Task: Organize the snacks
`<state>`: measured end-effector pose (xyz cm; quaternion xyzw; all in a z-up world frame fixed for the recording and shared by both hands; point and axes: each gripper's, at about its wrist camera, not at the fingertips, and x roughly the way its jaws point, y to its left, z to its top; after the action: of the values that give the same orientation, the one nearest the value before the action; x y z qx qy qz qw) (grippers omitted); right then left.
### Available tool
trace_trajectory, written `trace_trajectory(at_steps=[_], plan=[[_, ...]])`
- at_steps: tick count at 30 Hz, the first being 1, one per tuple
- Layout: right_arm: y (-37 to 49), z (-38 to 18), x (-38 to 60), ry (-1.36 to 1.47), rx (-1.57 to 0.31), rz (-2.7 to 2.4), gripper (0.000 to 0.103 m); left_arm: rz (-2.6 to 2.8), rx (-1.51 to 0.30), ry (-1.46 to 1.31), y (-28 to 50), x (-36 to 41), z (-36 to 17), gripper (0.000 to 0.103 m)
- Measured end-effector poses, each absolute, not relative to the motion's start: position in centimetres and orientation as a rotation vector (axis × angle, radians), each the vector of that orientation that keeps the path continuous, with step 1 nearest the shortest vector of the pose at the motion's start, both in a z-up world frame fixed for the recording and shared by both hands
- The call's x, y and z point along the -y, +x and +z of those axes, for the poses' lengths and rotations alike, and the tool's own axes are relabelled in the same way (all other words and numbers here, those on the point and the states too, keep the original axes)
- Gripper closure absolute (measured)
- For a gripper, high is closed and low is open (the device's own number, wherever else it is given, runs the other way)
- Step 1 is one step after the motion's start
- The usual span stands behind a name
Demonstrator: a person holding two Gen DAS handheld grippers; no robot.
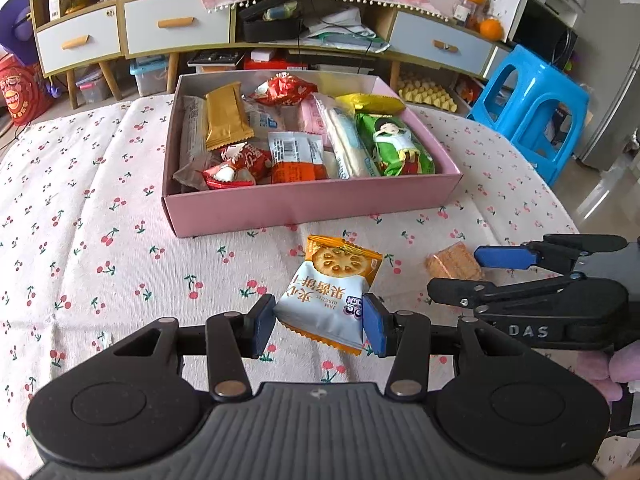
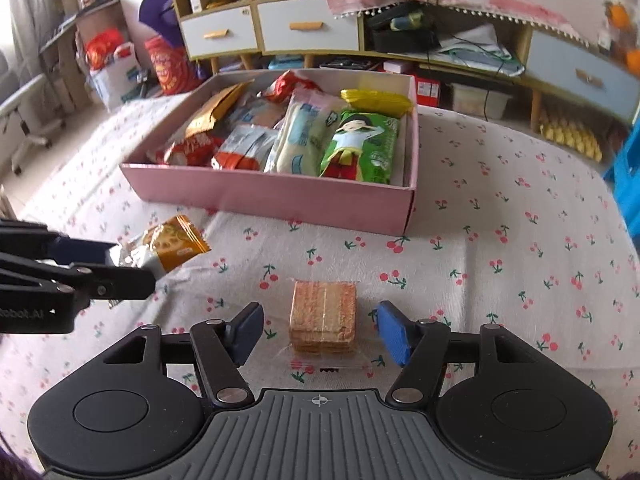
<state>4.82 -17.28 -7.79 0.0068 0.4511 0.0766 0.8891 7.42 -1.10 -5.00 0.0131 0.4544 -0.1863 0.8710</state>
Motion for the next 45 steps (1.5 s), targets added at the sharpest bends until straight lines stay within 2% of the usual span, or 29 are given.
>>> trace_trajectory(at_steps=[1, 3, 15, 23, 37, 39, 41, 42, 44, 45], plan=[[4.9, -7.9, 17.1, 0.001, -0.940, 0.155, 0.044, -0.389, -0.951, 0.031, 7.4, 1.2, -5.0, 0.060], [5.0, -8.0, 16.8, -0.017, -0.944, 0.151, 0.070, -0.389, -0.949, 0.035, 7.3, 1.0, -5.0, 0.060], [5.5, -5.0, 17.9, 0.171, -0.923, 0.155, 0.070, -0.385, -0.895, -0.032, 7.6, 0.1, -3.2, 0.060], [9.2, -2.6, 19.6, 0.345, -0.881, 0.125, 0.070, -0.380, -0.807, -0.034, 11.5, 1.0, -2.0, 0.060], [15.8, -3.5, 20.9, 0.426, -0.848, 0.083, 0.069, -0.340, -0.765, 0.018, 17.5, 2.8, -3.9, 0.059], [16.1, -3.5, 21.0, 0.436, -0.842, 0.089, 0.066, -0.342, -0.761, 0.015, 17.5, 2.7, -4.0, 0.059], [16.3, -3.5, 21.1, 0.451, -0.823, 0.089, 0.065, -0.351, -0.752, 0.016, 17.5, 2.6, -3.9, 0.056], [16.3, -3.5, 21.2, 0.463, -0.817, 0.087, 0.057, -0.350, -0.750, 0.015, 17.4, 2.5, -3.9, 0.053], [16.3, -3.4, 21.6, 0.490, -0.811, 0.073, 0.044, -0.338, -0.744, 0.012, 17.2, 2.4, -3.8, 0.029], [16.3, -3.4, 21.7, 0.500, -0.808, 0.066, 0.043, -0.331, -0.736, 0.013, 17.2, 2.4, -3.8, 0.026]])
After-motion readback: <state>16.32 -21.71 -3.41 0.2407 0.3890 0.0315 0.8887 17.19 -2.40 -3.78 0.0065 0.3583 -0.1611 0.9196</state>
